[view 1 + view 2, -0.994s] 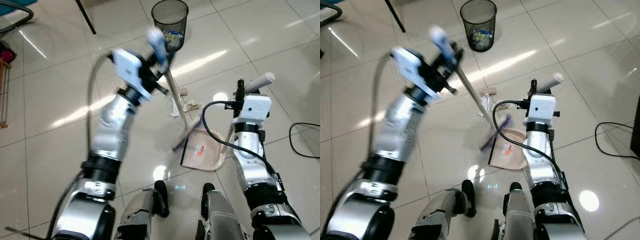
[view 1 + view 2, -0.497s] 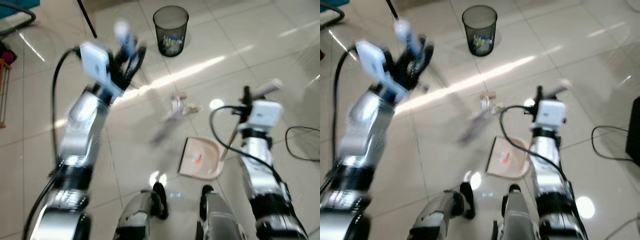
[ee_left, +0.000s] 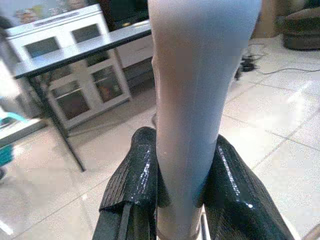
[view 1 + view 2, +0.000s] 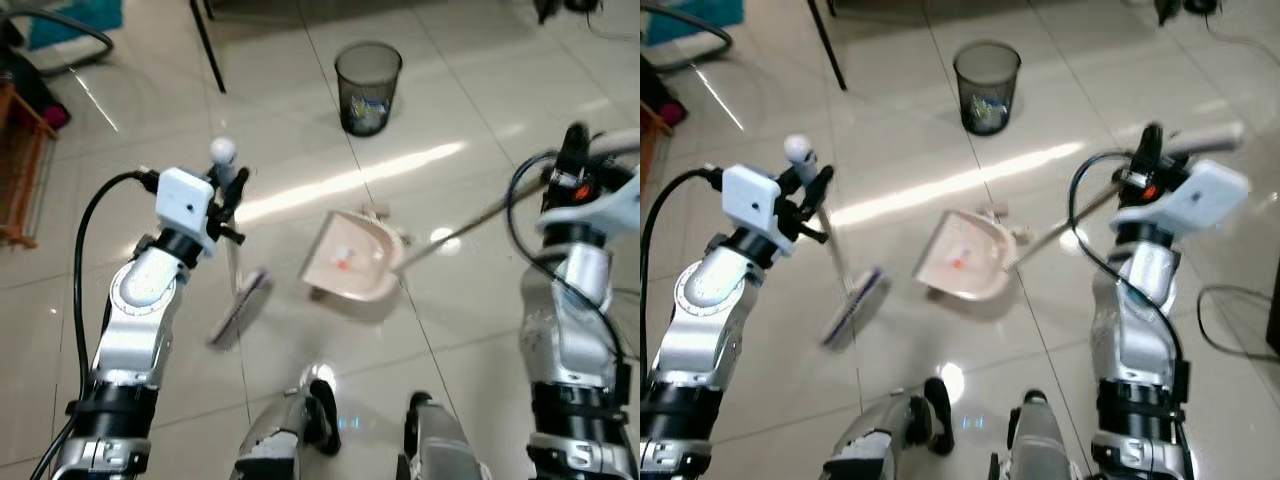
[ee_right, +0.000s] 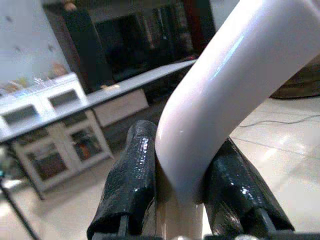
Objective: Sweep floor
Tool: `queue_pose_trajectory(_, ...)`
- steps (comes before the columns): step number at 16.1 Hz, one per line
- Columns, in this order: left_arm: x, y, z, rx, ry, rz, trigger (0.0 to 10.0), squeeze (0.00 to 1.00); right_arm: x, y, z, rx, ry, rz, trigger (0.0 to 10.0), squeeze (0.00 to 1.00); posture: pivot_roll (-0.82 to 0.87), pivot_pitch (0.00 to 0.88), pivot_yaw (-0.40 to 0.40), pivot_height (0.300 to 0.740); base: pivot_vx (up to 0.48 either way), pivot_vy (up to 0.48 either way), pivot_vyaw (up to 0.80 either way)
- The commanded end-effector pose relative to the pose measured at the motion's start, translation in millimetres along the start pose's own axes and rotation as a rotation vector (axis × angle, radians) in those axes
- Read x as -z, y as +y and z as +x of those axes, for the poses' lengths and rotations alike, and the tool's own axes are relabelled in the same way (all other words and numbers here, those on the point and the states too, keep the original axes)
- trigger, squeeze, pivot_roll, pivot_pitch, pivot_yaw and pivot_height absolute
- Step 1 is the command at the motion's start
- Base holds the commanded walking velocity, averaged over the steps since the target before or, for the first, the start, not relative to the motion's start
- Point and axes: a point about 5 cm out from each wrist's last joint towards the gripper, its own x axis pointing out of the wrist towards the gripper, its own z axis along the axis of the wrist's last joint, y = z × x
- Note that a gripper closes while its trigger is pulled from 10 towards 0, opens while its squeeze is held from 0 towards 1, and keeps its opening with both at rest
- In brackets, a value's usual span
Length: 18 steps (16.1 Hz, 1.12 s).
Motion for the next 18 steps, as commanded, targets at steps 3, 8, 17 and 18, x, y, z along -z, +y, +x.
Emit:
queue_pose_trajectory(3,-4,-4.1,-6.0,-0.017,-0.008,0.064,10.0,0.00,-24,5.4,5.4,0.000,-0.043,0.058,10.0,0.00,0.01,0.167,0.119,0.740,0.000,0.000,0.00)
queue_pose_trajectory(8,-25,-10.9,9.5,-0.030,-0.104,-0.040,10.0,0.00,-8,-12.0,-6.8,0.036,0.044,-0.156,10.0,0.00,0.01,0.171,0.114,0.740,0.000,0.000,0.00)
queue_pose_trajectory(17,-51,-41.1,51.7,0.157,-0.172,-0.526,10.0,0.00,45,10.2,-18.2,-0.045,0.196,-0.245,10.0,0.00,0.03,0.213,0.144,0.740,0.000,0.000,0.00)
queue_pose_trajectory(18,-53,-42.0,52.4,0.173,-0.175,-0.527,10.0,0.00,45,10.7,-18.6,-0.046,0.194,-0.248,10.0,0.00,0.03,0.216,0.146,0.740,0.000,0.000,0.00)
